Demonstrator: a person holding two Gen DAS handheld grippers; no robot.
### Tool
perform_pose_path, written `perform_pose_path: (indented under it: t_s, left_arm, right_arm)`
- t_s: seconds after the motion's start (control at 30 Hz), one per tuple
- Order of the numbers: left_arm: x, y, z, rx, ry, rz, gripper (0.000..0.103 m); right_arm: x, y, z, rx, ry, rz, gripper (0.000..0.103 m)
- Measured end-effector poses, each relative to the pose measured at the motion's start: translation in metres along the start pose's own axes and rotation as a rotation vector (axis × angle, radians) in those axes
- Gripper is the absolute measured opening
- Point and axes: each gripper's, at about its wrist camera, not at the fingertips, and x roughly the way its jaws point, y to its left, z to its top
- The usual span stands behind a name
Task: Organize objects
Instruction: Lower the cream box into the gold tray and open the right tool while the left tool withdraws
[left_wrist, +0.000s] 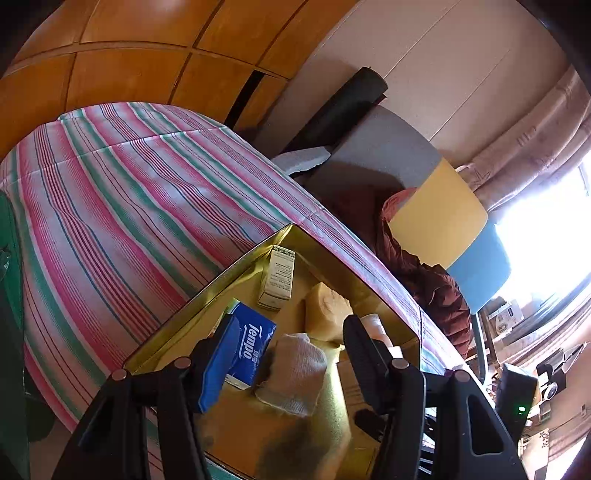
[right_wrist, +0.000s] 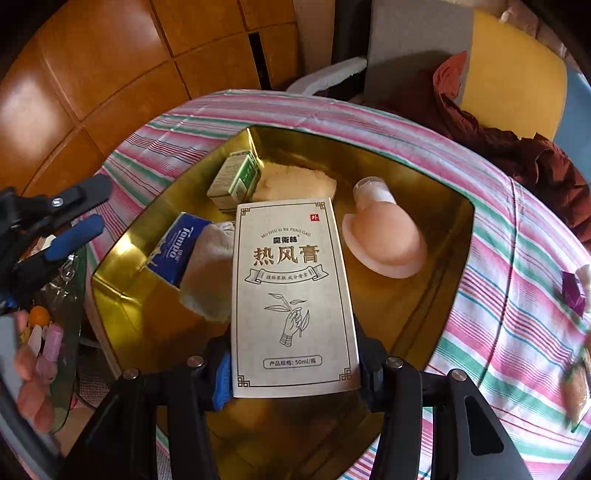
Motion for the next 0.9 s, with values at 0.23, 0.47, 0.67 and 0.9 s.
perform_pose_path:
  t_s: [0.23, 0.47, 0.67, 0.9]
  left_arm:
    - [0.001, -0.002, -0.001, 0.000, 0.005, -0.012, 0.059]
    - [-0.001, -0.005, -0.002, 0.000, 0.000, -0.010, 0.059]
    - [0.001, -0.008, -0.004, 0.012, 0.009, -0.012, 0.059]
    - [0.007, -0.011, -0.011, 0.023, 0.029, -0.006, 0.059]
  right_arm:
    - [0.020, 0.003, 0.011, 0.013, 0.024, -0.032, 0.052]
    - [0.037, -0.005, 0.029, 0.085, 0.012, -0.044, 0.052]
    - [0.031, -0.013, 0.037, 0.108, -0.083, 0.043, 0.076]
    - [-0.011, -0.029, 0.015, 0.169, -0.186, 0.115, 0.085]
